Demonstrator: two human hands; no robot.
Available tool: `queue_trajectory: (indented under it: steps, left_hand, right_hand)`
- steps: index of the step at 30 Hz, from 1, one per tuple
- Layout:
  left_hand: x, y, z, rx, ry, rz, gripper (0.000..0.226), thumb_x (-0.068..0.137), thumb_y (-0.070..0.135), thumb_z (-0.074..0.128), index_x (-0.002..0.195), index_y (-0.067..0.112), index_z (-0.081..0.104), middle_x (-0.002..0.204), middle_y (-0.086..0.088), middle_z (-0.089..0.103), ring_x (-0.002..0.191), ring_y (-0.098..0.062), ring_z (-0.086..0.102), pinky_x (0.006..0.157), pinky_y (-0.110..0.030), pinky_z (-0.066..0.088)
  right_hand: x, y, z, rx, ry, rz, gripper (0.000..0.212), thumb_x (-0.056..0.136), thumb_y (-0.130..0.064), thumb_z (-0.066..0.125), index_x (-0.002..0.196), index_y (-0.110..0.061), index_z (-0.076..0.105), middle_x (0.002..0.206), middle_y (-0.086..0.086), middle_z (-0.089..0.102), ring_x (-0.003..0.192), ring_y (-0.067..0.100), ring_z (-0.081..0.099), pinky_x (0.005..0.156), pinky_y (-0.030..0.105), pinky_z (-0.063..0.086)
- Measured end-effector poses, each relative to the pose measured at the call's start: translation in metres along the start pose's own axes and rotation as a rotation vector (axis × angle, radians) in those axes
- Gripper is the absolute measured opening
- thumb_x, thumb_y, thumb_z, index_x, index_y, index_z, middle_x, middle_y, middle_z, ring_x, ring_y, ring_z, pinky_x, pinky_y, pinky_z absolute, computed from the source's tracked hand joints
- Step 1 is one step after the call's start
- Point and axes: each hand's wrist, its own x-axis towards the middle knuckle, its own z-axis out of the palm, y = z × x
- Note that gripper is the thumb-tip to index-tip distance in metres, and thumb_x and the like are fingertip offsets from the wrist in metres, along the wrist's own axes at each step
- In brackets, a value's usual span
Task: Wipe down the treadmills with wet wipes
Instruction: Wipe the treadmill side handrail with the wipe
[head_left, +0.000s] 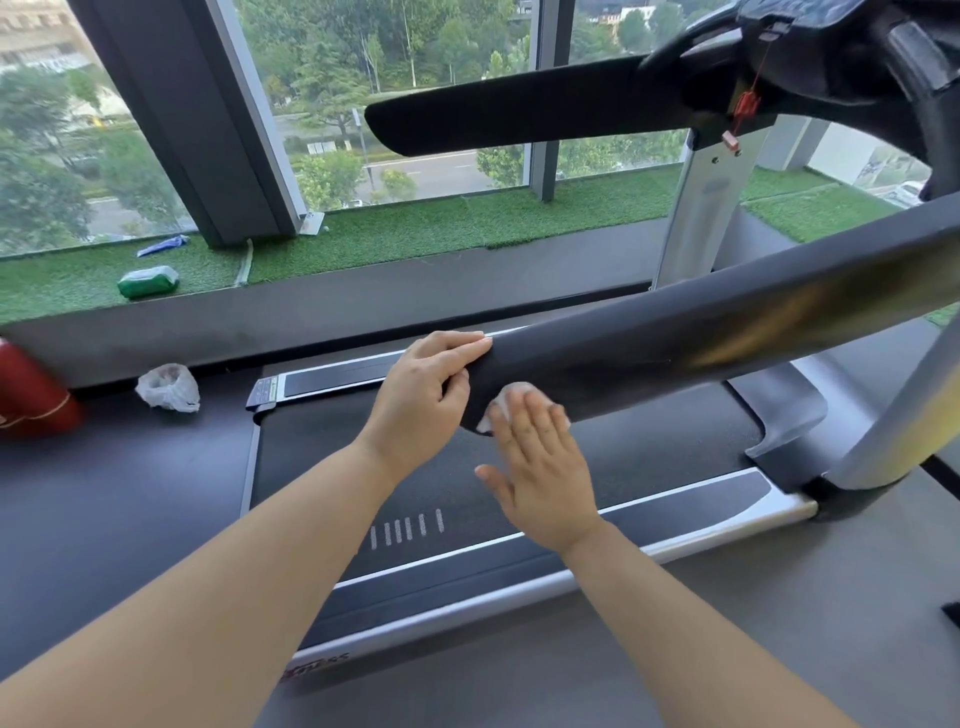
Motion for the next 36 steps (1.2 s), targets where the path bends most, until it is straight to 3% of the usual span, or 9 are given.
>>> queue_trajectory:
  steps: [5,11,18,21,24,26,28,31,36]
  left_hand:
    - [-0.001,0.002,0.002,0.0,0.005,-0.013,0.04,0.088,0.007,0.042,0.12,0.011,0.066,0.117,0.014,0.055,0.113,0.0,0.045,0.097,-0.001,0.027]
    - [-0.001,0.001,0.001,0.015,-0.002,-0.005,0.037,0.089,0.001,0.046,0.12,0.01,0.065,0.118,0.012,0.055,0.113,-0.003,0.046,0.096,0.001,0.025]
    - [-0.003,0.001,0.001,0.006,0.005,-0.018,0.038,0.091,-0.003,0.046,0.121,0.012,0.064,0.119,0.014,0.054,0.114,-0.002,0.044,0.097,-0.001,0.026]
    - [-0.002,0.002,0.002,0.007,0.014,-0.01,0.038,0.09,-0.003,0.047,0.121,0.011,0.065,0.119,0.014,0.054,0.114,-0.002,0.045,0.097,-0.001,0.027]
    - [-0.002,0.003,0.003,0.007,0.018,-0.019,0.038,0.091,-0.004,0.047,0.121,0.012,0.065,0.119,0.015,0.053,0.113,-0.001,0.044,0.096,-0.001,0.027]
    - [-0.002,0.004,0.004,-0.004,0.027,-0.038,0.039,0.091,-0.005,0.047,0.121,0.013,0.065,0.118,0.016,0.053,0.111,0.002,0.042,0.094,0.0,0.027]
    - [-0.003,0.004,0.005,-0.005,0.038,-0.048,0.039,0.091,-0.005,0.047,0.12,0.013,0.065,0.117,0.017,0.053,0.11,0.002,0.042,0.093,0.001,0.026]
    - [-0.002,0.004,0.006,0.005,0.042,-0.052,0.038,0.09,-0.004,0.047,0.12,0.012,0.066,0.117,0.016,0.053,0.112,-0.001,0.043,0.093,0.002,0.024]
    - [-0.002,0.005,0.003,0.006,0.02,-0.051,0.038,0.091,-0.003,0.047,0.121,0.013,0.065,0.117,0.017,0.052,0.114,-0.004,0.044,0.092,0.002,0.026]
  right_hand:
    - [0.003,-0.013,-0.003,0.128,0.019,0.244,0.07,0.102,-0.049,0.019,0.15,-0.009,-0.012,0.157,0.011,-0.021,0.146,0.031,-0.011,0.12,0.043,-0.001]
    - [0.003,-0.017,0.002,0.011,-0.017,-0.024,0.065,0.102,-0.047,0.02,0.152,-0.014,-0.006,0.159,0.005,-0.014,0.147,0.022,-0.006,0.12,0.038,0.002]
    - [0.002,0.001,-0.008,0.129,0.022,0.317,0.072,0.102,-0.048,0.023,0.15,-0.008,-0.014,0.156,0.012,-0.023,0.145,0.034,-0.012,0.119,0.046,0.003]
    - [0.006,-0.018,-0.007,0.158,-0.04,0.262,0.077,0.101,-0.049,0.026,0.149,-0.004,-0.014,0.156,0.015,-0.023,0.145,0.036,-0.013,0.119,0.046,0.0]
    - [-0.001,-0.009,-0.022,0.229,-0.053,0.139,0.069,0.1,-0.04,0.038,0.152,-0.01,0.006,0.16,0.013,-0.004,0.147,0.032,0.001,0.119,0.042,0.012]
    - [-0.002,-0.003,-0.04,0.403,0.089,0.274,0.054,0.094,-0.027,0.053,0.142,-0.012,0.032,0.151,0.015,0.031,0.143,0.028,0.026,0.113,0.034,0.032]
    - [0.002,-0.002,-0.055,0.471,0.24,0.464,0.039,0.089,-0.027,0.061,0.122,-0.014,0.047,0.125,0.012,0.055,0.12,0.02,0.049,0.098,0.019,0.042]
    - [0.015,-0.007,-0.06,0.51,0.2,0.604,0.036,0.083,-0.036,0.068,0.107,-0.014,0.054,0.099,-0.005,0.052,0.081,0.005,0.047,0.072,0.007,0.042]
    - [0.03,-0.016,-0.049,0.52,0.155,0.783,0.036,0.077,-0.031,0.078,0.099,-0.009,0.06,0.092,-0.007,0.052,0.074,0.006,0.047,0.066,0.004,0.038]
